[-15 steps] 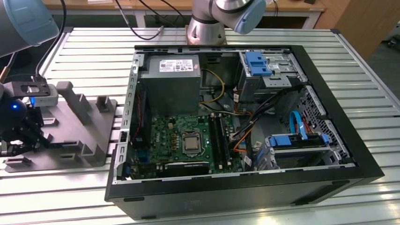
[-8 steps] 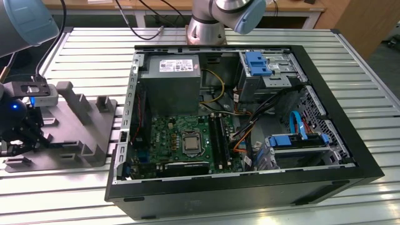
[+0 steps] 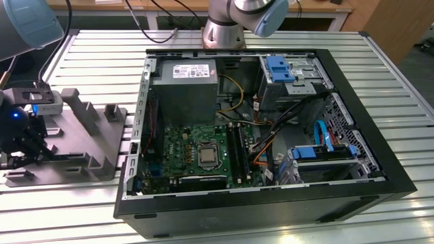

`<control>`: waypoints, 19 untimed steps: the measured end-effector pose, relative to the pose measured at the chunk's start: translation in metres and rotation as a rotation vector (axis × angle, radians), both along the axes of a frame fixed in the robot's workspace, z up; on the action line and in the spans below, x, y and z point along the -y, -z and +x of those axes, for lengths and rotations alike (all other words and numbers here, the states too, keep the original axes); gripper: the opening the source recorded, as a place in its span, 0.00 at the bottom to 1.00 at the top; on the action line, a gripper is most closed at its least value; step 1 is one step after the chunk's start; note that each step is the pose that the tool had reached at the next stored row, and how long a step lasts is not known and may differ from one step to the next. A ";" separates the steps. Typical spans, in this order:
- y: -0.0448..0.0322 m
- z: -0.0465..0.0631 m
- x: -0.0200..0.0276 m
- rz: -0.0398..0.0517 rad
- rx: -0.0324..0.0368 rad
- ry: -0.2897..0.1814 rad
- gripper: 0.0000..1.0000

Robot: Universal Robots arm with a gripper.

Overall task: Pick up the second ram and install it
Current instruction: 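Pick up the second ram and move it above second insertion slot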

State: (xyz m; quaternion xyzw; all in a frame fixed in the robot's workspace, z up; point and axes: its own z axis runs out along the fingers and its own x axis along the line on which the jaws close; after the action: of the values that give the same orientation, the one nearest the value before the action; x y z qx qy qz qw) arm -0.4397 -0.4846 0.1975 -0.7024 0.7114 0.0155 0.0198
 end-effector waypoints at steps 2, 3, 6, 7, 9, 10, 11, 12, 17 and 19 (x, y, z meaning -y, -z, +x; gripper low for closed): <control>-0.0032 0.000 0.0000 0.0002 0.0002 0.000 0.13; -0.0052 0.000 0.0000 0.0000 0.0000 0.000 0.13; -0.0116 0.000 0.0000 0.0001 0.0001 0.000 0.13; -0.0136 0.000 0.0000 0.0001 0.0001 0.000 0.13; -0.0177 0.000 0.0000 0.0001 0.0001 0.000 0.13; -0.0199 0.000 0.0000 0.0001 0.0002 0.000 0.13; -0.0222 0.000 0.0000 0.0001 0.0002 0.000 0.13; -0.0245 0.000 0.0000 0.0002 0.0003 0.000 0.13; -0.0362 0.000 0.0001 0.0001 0.0017 0.000 0.13; -0.0413 0.000 0.0001 0.0000 0.0024 0.000 0.13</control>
State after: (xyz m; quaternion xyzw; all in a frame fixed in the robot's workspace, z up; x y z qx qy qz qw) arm -0.4397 -0.4847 0.2387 -0.7024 0.7113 0.0146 0.0206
